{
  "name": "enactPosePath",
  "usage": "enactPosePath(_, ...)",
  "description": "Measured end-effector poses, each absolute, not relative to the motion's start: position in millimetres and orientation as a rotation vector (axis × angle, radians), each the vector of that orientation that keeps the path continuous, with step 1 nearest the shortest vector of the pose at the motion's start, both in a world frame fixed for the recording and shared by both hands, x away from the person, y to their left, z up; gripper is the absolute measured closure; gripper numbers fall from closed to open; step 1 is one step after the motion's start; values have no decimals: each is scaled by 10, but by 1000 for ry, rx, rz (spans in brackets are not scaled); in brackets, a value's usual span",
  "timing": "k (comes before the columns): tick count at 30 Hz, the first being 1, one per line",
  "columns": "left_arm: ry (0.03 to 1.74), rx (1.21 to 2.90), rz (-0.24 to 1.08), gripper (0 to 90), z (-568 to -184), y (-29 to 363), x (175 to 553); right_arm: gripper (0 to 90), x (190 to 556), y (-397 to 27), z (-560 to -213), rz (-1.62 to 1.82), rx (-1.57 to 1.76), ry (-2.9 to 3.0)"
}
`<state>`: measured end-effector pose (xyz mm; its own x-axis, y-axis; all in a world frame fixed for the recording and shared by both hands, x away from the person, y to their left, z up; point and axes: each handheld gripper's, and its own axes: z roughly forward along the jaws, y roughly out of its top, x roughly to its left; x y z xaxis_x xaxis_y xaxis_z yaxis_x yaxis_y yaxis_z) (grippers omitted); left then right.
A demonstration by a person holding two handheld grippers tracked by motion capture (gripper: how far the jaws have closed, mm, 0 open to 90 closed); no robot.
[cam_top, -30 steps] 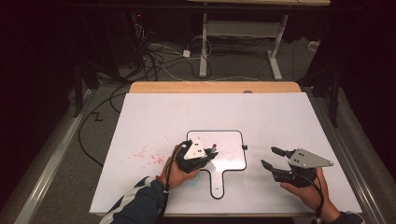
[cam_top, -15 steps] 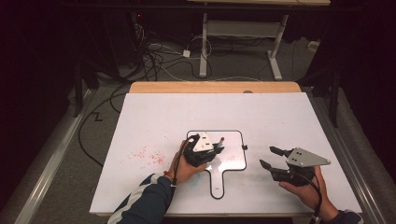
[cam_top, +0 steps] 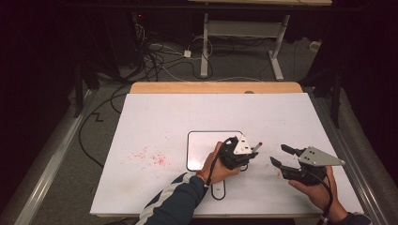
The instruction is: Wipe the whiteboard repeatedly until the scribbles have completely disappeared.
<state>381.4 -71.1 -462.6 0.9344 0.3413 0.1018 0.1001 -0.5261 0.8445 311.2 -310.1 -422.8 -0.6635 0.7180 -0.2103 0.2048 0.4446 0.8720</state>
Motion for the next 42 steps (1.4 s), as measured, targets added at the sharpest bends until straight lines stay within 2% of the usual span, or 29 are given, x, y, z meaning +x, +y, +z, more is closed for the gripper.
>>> enactPosePath(10,384,2065,315,791,-4672,-432,3871,413,3095,-3094,-4236,1174,763,2135)
enactPosePath(15,393,2067,352,791,-4686,-225,3820,413,3095,-3069,-4236,1172,755,2139)
enactPosePath(30,461,2067,342,790,-4697,310,3639,413,3113,-2984,-4267,1168,745,2165)
enactPosePath(34,456,2054,319,790,-4703,182,3658,413,3125,-2963,-4277,1162,743,2173)
enactPosePath(42,345,2072,251,790,-4677,-415,3648,413,3134,-2976,-4269,1167,739,2171)
